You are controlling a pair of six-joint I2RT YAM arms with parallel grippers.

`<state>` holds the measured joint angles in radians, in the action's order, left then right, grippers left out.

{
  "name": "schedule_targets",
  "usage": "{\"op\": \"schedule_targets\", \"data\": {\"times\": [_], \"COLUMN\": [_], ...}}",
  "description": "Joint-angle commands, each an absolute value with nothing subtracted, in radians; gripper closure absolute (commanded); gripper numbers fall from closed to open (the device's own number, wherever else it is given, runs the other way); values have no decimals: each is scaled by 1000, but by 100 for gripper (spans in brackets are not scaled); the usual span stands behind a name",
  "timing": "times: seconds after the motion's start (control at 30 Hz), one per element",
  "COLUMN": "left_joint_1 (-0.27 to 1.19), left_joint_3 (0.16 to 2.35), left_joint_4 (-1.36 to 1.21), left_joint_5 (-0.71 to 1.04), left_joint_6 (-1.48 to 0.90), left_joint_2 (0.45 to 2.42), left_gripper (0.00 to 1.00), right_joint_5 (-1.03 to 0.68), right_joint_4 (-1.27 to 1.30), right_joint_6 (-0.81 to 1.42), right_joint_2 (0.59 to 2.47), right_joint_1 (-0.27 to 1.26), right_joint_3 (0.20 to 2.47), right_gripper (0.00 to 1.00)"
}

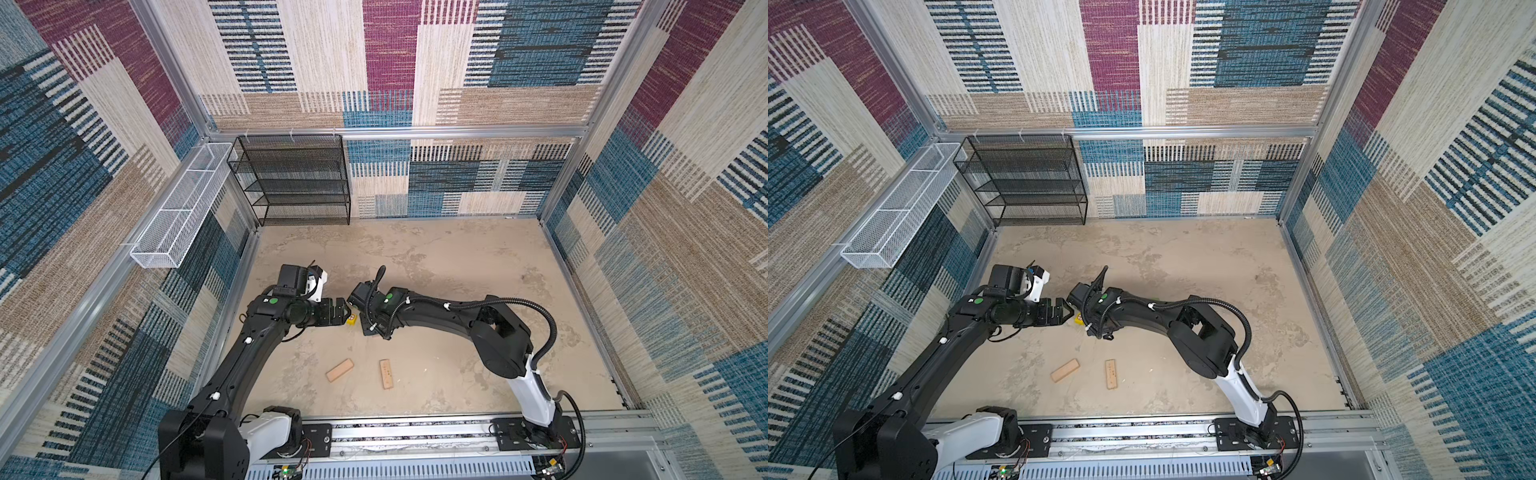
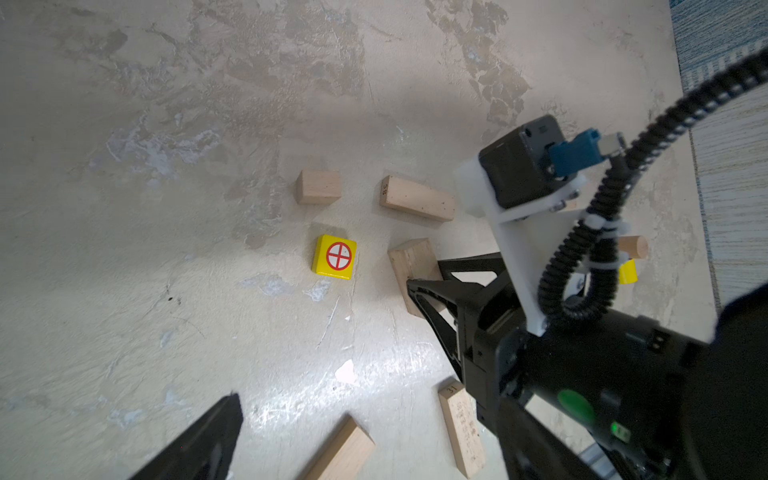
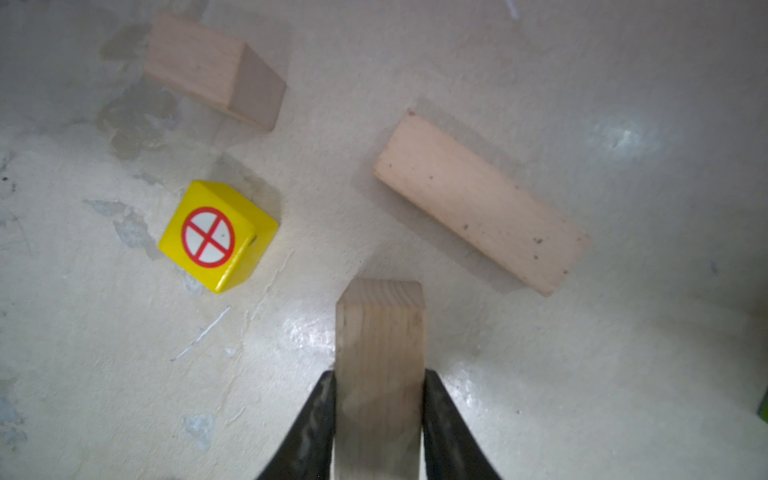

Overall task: Build the wood block tower
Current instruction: 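Lift the wooden block with the right gripper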

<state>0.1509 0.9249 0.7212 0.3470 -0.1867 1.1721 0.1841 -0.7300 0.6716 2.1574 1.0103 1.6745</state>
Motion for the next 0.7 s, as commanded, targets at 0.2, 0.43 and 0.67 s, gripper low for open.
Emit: {"op": "schedule_targets", "data": {"times": [0.2,0.43,0.67], "left_joint_1": [150,150,151], "left_joint_3": [922,922,922], "left_joint_4": [716,716,716], "left_joint_5": [357,357,359], "left_joint_6": [-207,-209,-209], "left_joint_2": [1170,1172,1176], "left_gripper": [0,0,0], "right_joint_5": [204,202,195], "right_joint_4": [-733,-732,-724], "right_joint_6": [683,678,675], "right_joint_2": [2142,2138,2140], "right_joint_1": [1012,1012,1012], "right_joint_3": [1663,1655,1657], "right_gripper": [73,86,100]}}
